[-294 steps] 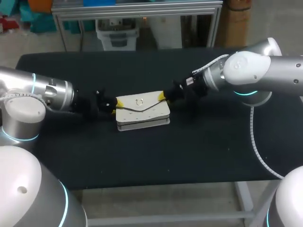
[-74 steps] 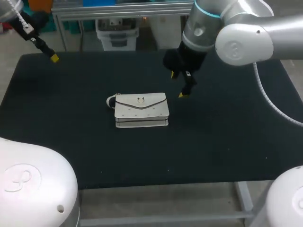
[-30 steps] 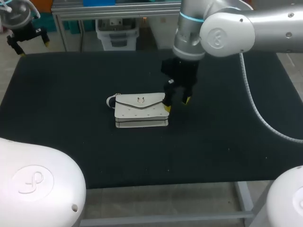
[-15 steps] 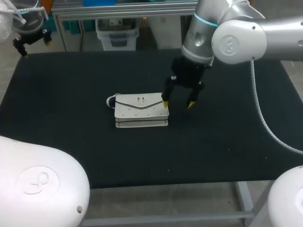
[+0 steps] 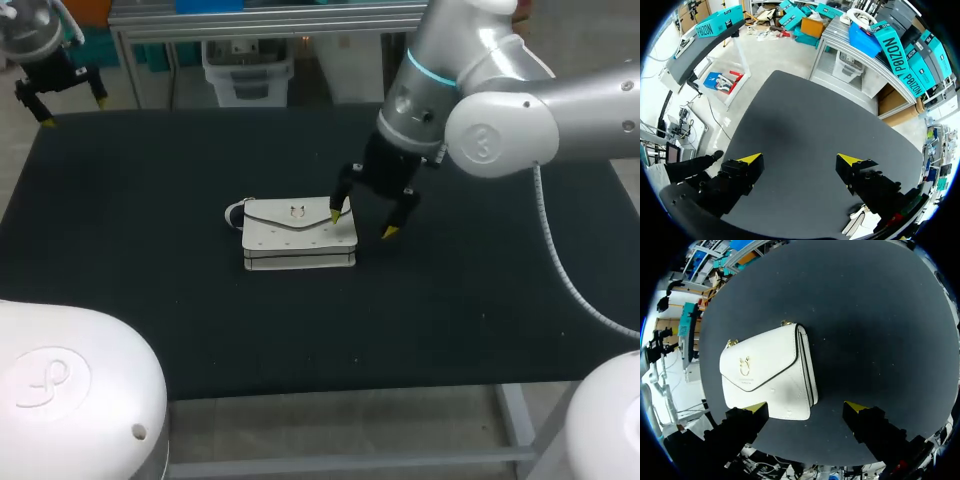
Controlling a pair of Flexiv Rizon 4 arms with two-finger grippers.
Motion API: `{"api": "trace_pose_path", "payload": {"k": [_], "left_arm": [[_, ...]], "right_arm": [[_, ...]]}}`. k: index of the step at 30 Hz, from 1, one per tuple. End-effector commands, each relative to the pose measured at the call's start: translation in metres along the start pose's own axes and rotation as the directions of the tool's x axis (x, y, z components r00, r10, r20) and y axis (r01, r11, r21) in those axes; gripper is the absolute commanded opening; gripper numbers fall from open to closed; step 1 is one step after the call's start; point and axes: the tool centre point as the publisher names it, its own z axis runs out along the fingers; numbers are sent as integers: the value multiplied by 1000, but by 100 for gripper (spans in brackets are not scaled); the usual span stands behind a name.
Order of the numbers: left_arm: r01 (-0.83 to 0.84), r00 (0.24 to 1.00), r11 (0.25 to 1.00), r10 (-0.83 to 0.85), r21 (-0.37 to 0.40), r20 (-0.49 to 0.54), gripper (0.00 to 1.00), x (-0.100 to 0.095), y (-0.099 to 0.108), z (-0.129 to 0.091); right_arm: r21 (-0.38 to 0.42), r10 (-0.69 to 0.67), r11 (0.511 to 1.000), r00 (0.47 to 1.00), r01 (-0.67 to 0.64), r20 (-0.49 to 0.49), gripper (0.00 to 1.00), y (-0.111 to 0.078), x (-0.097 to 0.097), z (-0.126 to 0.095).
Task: Pick up the bag, open it, inspect its contents, close it, and place it on the opposite side
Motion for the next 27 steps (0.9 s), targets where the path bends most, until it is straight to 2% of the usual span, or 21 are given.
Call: {"api": "trace_pose_path", "payload": {"k": [1, 6, 10, 15, 19, 27], "left_arm": [[-44, 999, 997, 44, -61, 8, 100, 3, -2, 4], [-111, 994, 991, 111, -81, -8, 100, 0, 3, 6], [-146, 989, 986, 145, -86, -22, 100, -2, 5, 8], [-167, 986, 980, 163, -109, -44, 100, -4, 5, 12], [-168, 985, 979, 164, -115, -46, 100, -6, 5, 13], [-168, 985, 979, 164, -115, -46, 100, -6, 5, 13]], "right_arm": [[-70, 32, 997, 999, -33, -11, 100, -4, -4, 3], [-119, 31, 992, 999, -36, -41, 100, 0, -3, 10], [-162, 13, 986, 998, -22, -59, 96, 6, 1, 15], [-197, -5, 980, 994, -17, -110, 67, 16, 3, 22], [-228, -17, 974, 990, -16, -142, 49, 24, 2, 29], [-270, -76, 963, 977, 20, -199, 45, 42, 5, 31]]}}
